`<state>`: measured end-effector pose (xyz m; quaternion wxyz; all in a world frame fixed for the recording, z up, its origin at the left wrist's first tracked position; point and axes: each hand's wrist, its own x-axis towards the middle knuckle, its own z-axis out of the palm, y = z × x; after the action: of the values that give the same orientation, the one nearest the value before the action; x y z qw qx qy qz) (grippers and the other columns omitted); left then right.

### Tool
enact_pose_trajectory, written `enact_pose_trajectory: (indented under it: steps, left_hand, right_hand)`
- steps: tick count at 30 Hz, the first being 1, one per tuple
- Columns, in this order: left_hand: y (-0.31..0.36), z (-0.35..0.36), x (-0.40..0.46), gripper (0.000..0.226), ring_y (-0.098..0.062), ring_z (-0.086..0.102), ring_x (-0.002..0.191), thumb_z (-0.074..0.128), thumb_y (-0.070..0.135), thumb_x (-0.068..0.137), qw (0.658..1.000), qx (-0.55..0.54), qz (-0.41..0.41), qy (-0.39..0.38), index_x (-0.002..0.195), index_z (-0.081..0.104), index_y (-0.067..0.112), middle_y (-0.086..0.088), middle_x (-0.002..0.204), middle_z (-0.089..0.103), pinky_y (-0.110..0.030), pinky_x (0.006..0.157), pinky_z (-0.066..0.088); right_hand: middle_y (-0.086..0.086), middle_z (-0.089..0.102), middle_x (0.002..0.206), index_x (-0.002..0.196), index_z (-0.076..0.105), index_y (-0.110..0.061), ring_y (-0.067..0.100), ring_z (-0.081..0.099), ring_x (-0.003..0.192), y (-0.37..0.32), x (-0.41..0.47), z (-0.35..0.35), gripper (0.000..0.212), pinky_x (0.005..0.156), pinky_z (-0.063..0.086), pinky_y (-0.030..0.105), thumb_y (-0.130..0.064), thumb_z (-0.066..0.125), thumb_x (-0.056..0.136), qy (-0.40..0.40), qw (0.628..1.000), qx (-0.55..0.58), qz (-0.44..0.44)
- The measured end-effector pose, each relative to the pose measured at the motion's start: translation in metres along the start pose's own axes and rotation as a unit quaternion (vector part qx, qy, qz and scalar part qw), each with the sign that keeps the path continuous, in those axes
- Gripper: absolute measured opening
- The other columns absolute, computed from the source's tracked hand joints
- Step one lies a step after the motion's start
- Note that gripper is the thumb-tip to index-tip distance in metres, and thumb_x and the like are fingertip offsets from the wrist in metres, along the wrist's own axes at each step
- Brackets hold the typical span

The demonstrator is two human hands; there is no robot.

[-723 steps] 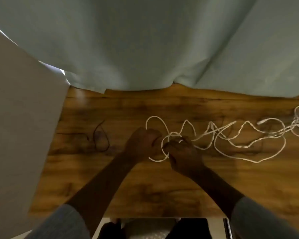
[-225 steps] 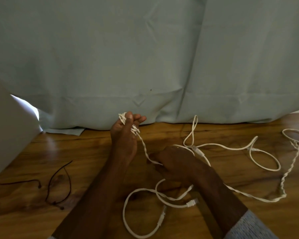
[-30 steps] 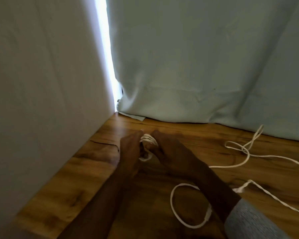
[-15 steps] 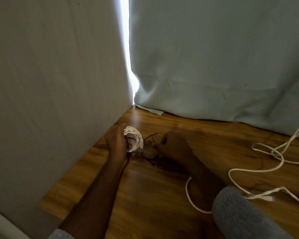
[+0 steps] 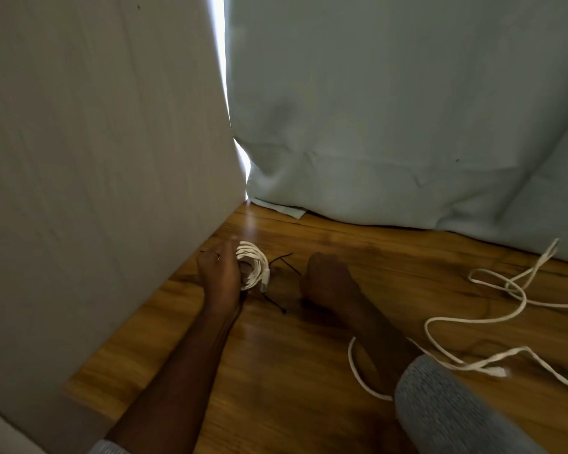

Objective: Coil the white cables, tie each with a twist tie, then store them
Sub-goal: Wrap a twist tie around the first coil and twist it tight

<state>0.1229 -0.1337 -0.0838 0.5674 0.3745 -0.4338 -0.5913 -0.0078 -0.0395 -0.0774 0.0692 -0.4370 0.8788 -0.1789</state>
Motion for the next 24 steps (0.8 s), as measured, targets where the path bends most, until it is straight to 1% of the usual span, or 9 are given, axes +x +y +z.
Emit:
enact_pose_trajectory:
  steps: [3,7,10,11,13,15,18,20,24]
  left_hand:
    - [-0.002,0.000,0.000,0.025,-0.028,0.068,0.070,0.064,0.018,0.085,1.000,0.001,0.011,0.000,0.061,0.072,0.021,0.002,0.064,0.068,-0.043,0.064,0.055]
    - [0.003,0.015,-0.009,0.036,-0.017,0.066,0.063,0.062,0.011,0.088,0.999,-0.034,0.015,0.007,0.056,0.072,0.024,0.007,0.058,0.067,-0.032,0.059,0.054]
    - [0.001,0.044,-0.013,0.018,-0.020,0.069,0.069,0.062,0.024,0.081,0.999,-0.048,-0.012,-0.020,0.077,0.075,0.013,-0.001,0.073,0.073,-0.031,0.057,0.053]
    - [0.000,0.057,-0.015,0.023,-0.024,0.069,0.072,0.062,0.026,0.079,0.998,-0.049,-0.021,-0.034,0.083,0.074,0.007,-0.007,0.078,0.073,-0.032,0.058,0.053]
    - [-0.003,0.089,-0.020,0.020,-0.025,0.067,0.070,0.061,0.017,0.085,0.998,-0.042,-0.003,-0.052,0.069,0.074,0.015,-0.005,0.069,0.071,-0.034,0.061,0.053]
    - [-0.007,0.123,-0.029,0.035,-0.023,0.065,0.064,0.060,0.010,0.088,0.998,-0.044,-0.006,-0.046,0.055,0.069,0.020,0.005,0.056,0.067,-0.039,0.064,0.053]
    - [-0.027,0.158,-0.044,0.028,-0.023,0.065,0.065,0.061,0.014,0.087,0.996,-0.046,-0.069,-0.033,0.060,0.068,0.018,0.002,0.059,0.066,-0.042,0.062,0.054]
    - [-0.048,0.168,-0.053,0.024,-0.025,0.065,0.070,0.060,0.018,0.088,0.995,-0.026,-0.089,-0.046,0.066,0.068,0.014,-0.003,0.068,0.066,-0.038,0.060,0.051]
    - [-0.073,0.177,-0.061,0.032,-0.034,0.068,0.075,0.055,0.021,0.096,0.993,0.056,0.004,-0.106,0.066,0.065,0.014,-0.011,0.072,0.068,-0.044,0.064,0.054]
  right_hand:
    - [0.009,0.066,0.100,0.100,0.066,-0.007,0.019,0.061,0.085,0.013,0.003,-0.013,0.012,0.062,0.046,0.026,-0.016,0.067,0.093,0.020,0.998,0.052,0.004]
    - [0.010,0.072,0.084,0.079,0.070,-0.010,0.024,0.069,0.082,0.047,0.003,-0.037,0.007,0.074,0.058,0.042,-0.006,0.073,0.083,0.013,0.962,0.271,0.035]
    - [0.015,0.075,0.088,0.083,0.075,-0.005,0.027,0.072,0.084,0.076,-0.003,-0.049,0.010,0.074,0.059,0.039,0.004,0.077,0.077,0.022,0.927,0.370,0.060]
    - [0.016,0.075,0.091,0.087,0.075,-0.003,0.027,0.072,0.084,0.082,-0.006,-0.051,0.012,0.071,0.060,0.036,0.005,0.076,0.078,0.030,0.917,0.393,0.066]
    - [0.015,0.075,0.091,0.091,0.075,0.000,0.022,0.071,0.077,0.097,-0.011,-0.056,0.012,0.064,0.058,0.028,0.004,0.077,0.080,0.054,0.898,0.430,0.075]
    - [0.016,0.075,0.087,0.091,0.075,0.002,0.018,0.068,0.068,0.111,-0.012,-0.061,0.008,0.060,0.056,0.027,0.002,0.076,0.082,0.085,0.883,0.455,0.082]
    - [0.016,0.071,0.074,0.082,0.076,-0.001,0.021,0.061,0.063,0.130,-0.014,-0.068,0.005,0.061,0.053,0.033,-0.003,0.074,0.086,0.116,0.864,0.481,0.095]
    - [0.011,0.069,0.069,0.075,0.076,-0.007,0.021,0.057,0.060,0.141,-0.012,-0.067,0.016,0.059,0.051,0.032,-0.002,0.070,0.089,0.122,0.853,0.496,0.112]
    - [0.008,0.068,0.066,0.064,0.071,-0.015,0.017,0.055,0.054,0.147,-0.007,-0.061,0.037,0.048,0.045,0.025,0.007,0.056,0.090,0.158,0.830,0.519,0.128]
